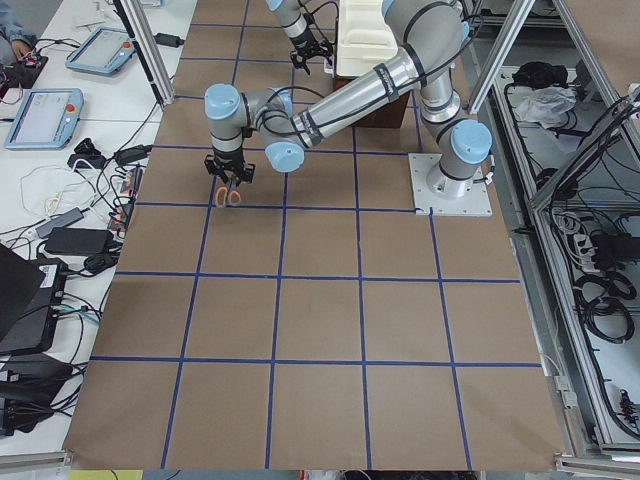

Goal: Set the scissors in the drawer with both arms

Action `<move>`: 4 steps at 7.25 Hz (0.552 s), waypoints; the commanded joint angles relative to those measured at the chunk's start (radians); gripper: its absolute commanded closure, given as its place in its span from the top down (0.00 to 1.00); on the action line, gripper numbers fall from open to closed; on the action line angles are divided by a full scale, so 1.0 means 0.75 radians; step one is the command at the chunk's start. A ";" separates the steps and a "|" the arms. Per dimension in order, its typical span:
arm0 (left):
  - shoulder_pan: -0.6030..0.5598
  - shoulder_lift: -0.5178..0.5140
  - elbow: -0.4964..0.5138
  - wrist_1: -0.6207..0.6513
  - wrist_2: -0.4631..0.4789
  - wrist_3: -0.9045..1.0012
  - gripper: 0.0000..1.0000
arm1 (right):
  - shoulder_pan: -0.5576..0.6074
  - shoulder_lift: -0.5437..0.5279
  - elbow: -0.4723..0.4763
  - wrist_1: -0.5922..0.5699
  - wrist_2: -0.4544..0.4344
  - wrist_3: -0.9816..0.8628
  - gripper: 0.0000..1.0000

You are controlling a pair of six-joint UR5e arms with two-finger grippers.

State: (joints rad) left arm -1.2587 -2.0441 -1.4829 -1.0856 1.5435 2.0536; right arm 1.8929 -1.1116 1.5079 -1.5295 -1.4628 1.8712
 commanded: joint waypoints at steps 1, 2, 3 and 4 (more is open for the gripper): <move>-0.209 0.083 -0.009 -0.113 0.042 -0.255 0.00 | -0.002 0.007 -0.002 -0.169 -0.017 -0.020 1.00; -0.287 0.105 -0.037 -0.123 0.079 -0.316 0.00 | -0.006 0.012 -0.002 -0.192 -0.019 -0.087 1.00; -0.310 0.132 -0.084 -0.129 0.077 -0.351 0.00 | -0.008 0.018 -0.010 -0.194 -0.021 -0.098 1.00; -0.320 0.152 -0.115 -0.131 0.069 -0.394 0.00 | -0.016 0.018 -0.022 -0.210 -0.023 -0.106 1.00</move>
State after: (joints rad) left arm -1.4765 -1.9512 -1.5377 -1.1787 1.5963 1.8019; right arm 1.8864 -1.1003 1.5000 -1.6727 -1.4781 1.8051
